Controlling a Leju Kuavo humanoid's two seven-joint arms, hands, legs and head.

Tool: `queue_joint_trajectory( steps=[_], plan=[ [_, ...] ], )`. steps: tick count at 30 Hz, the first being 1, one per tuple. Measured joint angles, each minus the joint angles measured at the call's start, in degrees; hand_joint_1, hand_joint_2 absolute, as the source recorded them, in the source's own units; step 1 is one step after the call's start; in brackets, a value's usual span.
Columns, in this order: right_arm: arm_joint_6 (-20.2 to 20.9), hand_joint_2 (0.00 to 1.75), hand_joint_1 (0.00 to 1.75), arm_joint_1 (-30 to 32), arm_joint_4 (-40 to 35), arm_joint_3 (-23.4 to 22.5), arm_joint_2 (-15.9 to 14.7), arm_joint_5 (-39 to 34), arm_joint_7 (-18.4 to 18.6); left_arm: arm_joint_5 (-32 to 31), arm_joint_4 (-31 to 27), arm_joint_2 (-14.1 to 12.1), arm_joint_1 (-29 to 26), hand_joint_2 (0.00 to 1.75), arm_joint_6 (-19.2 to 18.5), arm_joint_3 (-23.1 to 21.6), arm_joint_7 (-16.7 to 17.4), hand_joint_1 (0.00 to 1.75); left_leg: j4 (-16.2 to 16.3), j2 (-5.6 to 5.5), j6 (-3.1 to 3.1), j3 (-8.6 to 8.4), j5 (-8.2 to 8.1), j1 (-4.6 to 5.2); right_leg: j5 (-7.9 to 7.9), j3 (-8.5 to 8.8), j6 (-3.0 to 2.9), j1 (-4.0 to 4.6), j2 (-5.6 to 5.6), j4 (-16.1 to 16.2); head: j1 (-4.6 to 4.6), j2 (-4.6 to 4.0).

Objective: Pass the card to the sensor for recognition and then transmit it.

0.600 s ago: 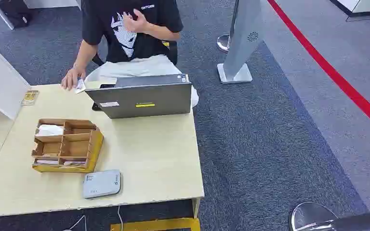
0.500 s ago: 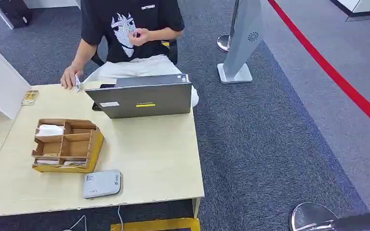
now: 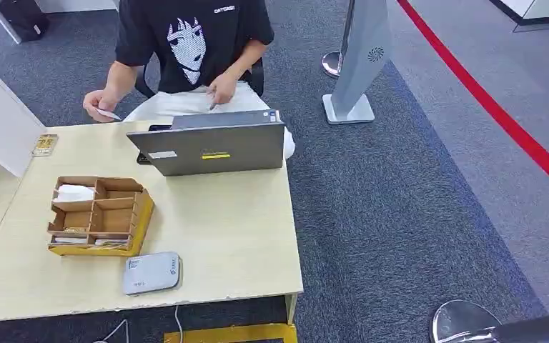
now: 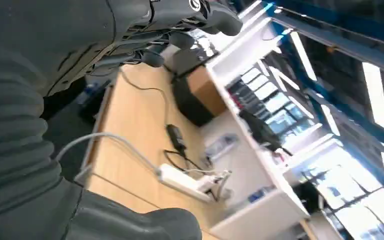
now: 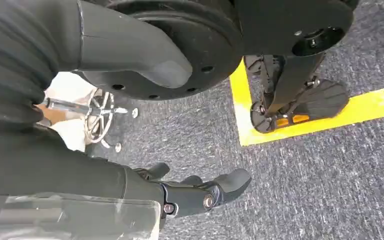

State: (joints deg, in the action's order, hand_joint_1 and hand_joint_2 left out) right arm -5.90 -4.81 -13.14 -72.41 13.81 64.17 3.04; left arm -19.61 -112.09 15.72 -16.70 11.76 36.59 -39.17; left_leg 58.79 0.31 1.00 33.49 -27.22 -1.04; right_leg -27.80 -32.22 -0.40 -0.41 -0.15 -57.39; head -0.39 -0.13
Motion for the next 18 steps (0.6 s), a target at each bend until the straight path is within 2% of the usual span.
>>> queue_joint_trajectory(
  steps=[4,7,12,18],
  plan=[
    [1.02,1.75,0.0,-0.1,-0.02,0.68,-0.11,1.68,1.0,-6.28,-5.28,1.2,0.12,1.75,-2.09,-3.05,-0.48,0.0,0.01,0.01,0.0,-0.02,0.0,0.0,0.01,0.0,-0.01,0.0,0.01,0.0,0.0,0.0],
    [1.88,1.75,0.0,-0.17,-0.02,1.49,-0.33,2.82,1.38,-11.61,-6.42,0.74,1.28,1.75,-3.5,-4.98,-0.39,0.0,0.02,0.01,0.0,-0.04,0.0,-0.01,0.01,-0.01,-0.01,0.0,0.02,0.0,0.0,0.0],
    [3.02,1.75,0.0,-0.17,-0.02,2.69,-0.79,4.24,1.33,-19.08,-5.92,-2.43,5.19,1.75,-4.55,-7.56,3.28,0.0,0.01,0.03,0.01,-0.06,0.01,-0.03,0.03,-0.02,-0.04,0.02,0.04,0.0,0.0,0.0],
    [4.15,1.75,0.0,-0.18,0.07,3.96,-1.31,5.46,1.09,-26.16,-1.91,-7.39,10.05,1.75,-4.65,-10.56,7.72,0.0,0.01,0.03,0.05,-0.04,0.06,-0.03,0.04,-0.02,-0.05,0.02,0.06,0.0,0.02,0.0]
  ],
)
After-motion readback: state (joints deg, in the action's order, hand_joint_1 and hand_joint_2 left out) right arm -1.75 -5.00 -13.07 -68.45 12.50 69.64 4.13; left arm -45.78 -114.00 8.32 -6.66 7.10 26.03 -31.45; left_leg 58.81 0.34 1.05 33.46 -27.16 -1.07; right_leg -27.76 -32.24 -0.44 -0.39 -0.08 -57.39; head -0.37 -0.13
